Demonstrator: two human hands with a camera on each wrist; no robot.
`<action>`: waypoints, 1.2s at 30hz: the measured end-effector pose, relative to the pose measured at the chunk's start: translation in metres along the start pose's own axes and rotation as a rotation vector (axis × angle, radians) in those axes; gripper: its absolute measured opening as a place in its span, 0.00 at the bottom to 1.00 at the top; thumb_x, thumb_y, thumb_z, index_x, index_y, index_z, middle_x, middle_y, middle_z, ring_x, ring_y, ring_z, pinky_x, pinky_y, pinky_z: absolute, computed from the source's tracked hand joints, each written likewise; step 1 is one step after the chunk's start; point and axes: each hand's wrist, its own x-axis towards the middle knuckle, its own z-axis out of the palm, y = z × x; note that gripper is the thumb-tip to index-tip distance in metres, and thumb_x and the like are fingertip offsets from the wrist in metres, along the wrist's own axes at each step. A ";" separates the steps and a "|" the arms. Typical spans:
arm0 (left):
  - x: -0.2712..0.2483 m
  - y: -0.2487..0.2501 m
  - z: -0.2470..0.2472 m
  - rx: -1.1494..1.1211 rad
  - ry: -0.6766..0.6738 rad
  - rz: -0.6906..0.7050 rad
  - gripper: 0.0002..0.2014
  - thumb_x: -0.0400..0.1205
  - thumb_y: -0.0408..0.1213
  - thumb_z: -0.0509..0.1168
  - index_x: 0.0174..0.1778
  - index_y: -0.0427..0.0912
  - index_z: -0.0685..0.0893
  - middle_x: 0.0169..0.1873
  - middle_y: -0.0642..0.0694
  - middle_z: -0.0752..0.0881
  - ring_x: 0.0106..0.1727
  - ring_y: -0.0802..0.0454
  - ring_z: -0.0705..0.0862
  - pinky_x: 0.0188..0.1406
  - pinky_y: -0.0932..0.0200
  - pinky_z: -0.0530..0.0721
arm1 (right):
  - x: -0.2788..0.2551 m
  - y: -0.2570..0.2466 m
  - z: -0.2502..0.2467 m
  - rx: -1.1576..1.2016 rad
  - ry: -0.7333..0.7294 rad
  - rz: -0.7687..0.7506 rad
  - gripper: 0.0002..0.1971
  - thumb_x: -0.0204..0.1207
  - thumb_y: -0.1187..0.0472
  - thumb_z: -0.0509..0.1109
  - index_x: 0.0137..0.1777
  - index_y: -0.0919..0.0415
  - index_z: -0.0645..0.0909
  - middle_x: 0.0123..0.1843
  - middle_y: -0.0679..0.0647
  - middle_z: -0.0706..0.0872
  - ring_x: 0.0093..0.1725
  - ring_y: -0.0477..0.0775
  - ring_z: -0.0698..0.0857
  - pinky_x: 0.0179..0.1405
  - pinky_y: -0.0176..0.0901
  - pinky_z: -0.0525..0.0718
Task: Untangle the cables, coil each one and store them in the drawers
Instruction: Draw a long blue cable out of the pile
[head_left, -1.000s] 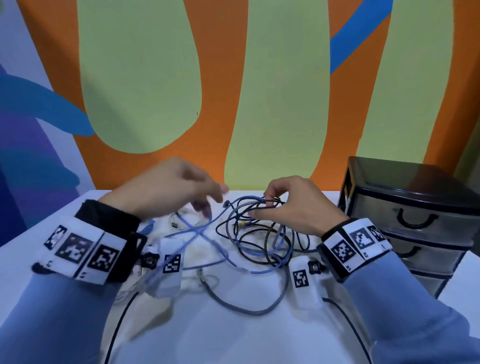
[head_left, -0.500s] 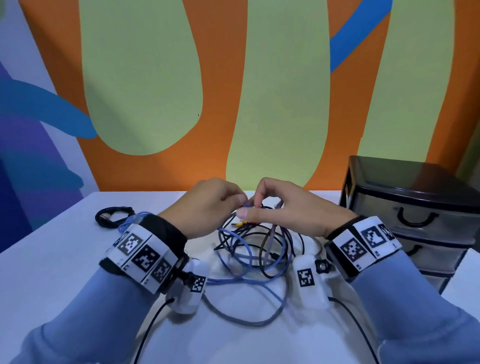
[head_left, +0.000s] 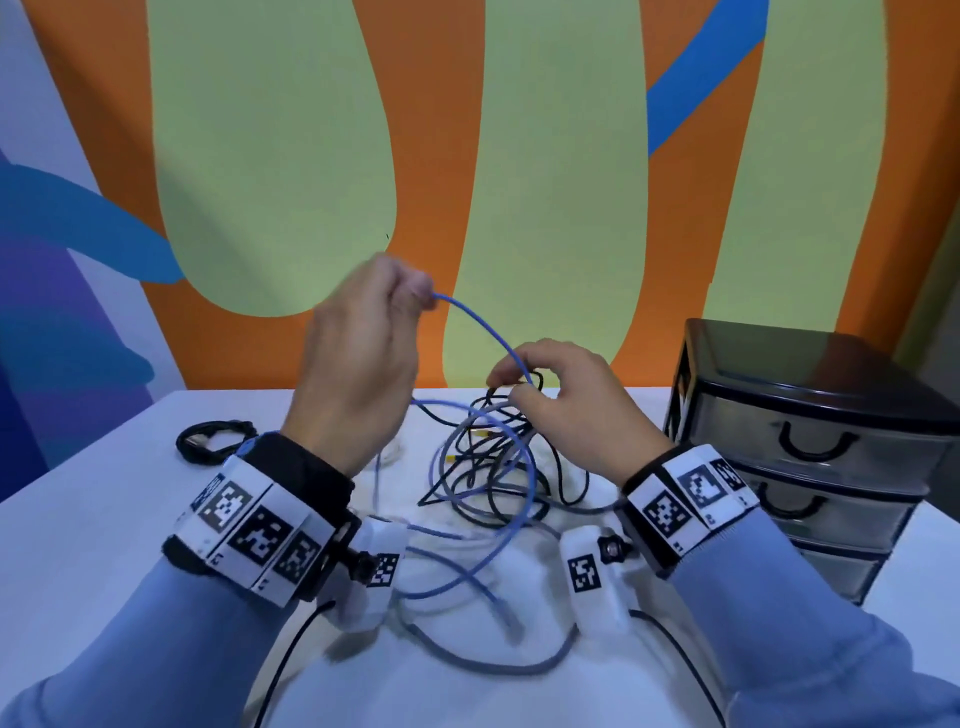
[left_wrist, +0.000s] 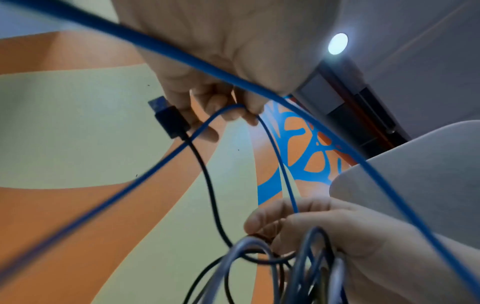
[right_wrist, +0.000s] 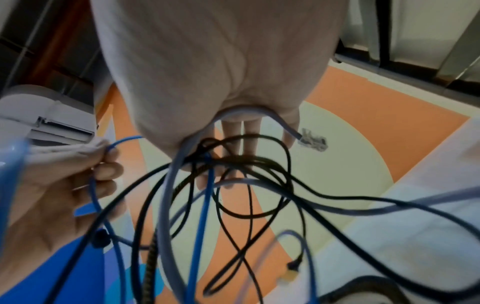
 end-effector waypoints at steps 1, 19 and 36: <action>0.002 0.000 -0.004 -0.015 0.088 -0.021 0.11 0.95 0.46 0.56 0.50 0.52 0.81 0.43 0.58 0.86 0.38 0.52 0.88 0.39 0.50 0.83 | 0.000 0.002 -0.001 -0.053 0.013 -0.021 0.08 0.82 0.59 0.73 0.51 0.42 0.90 0.59 0.42 0.87 0.68 0.50 0.80 0.73 0.63 0.76; 0.017 -0.003 -0.029 -0.411 -0.088 -0.498 0.08 0.83 0.27 0.66 0.40 0.40 0.88 0.35 0.45 0.88 0.34 0.50 0.86 0.35 0.54 0.89 | 0.005 0.003 -0.008 -0.020 0.378 -0.005 0.25 0.94 0.41 0.54 0.51 0.48 0.92 0.59 0.34 0.84 0.66 0.36 0.77 0.72 0.53 0.75; 0.004 0.021 -0.025 0.238 -0.057 0.364 0.10 0.88 0.52 0.71 0.58 0.54 0.94 0.40 0.52 0.82 0.36 0.47 0.80 0.36 0.42 0.83 | -0.002 -0.011 -0.008 0.036 0.137 -0.188 0.22 0.87 0.38 0.62 0.48 0.47 0.94 0.20 0.55 0.81 0.23 0.49 0.82 0.32 0.42 0.75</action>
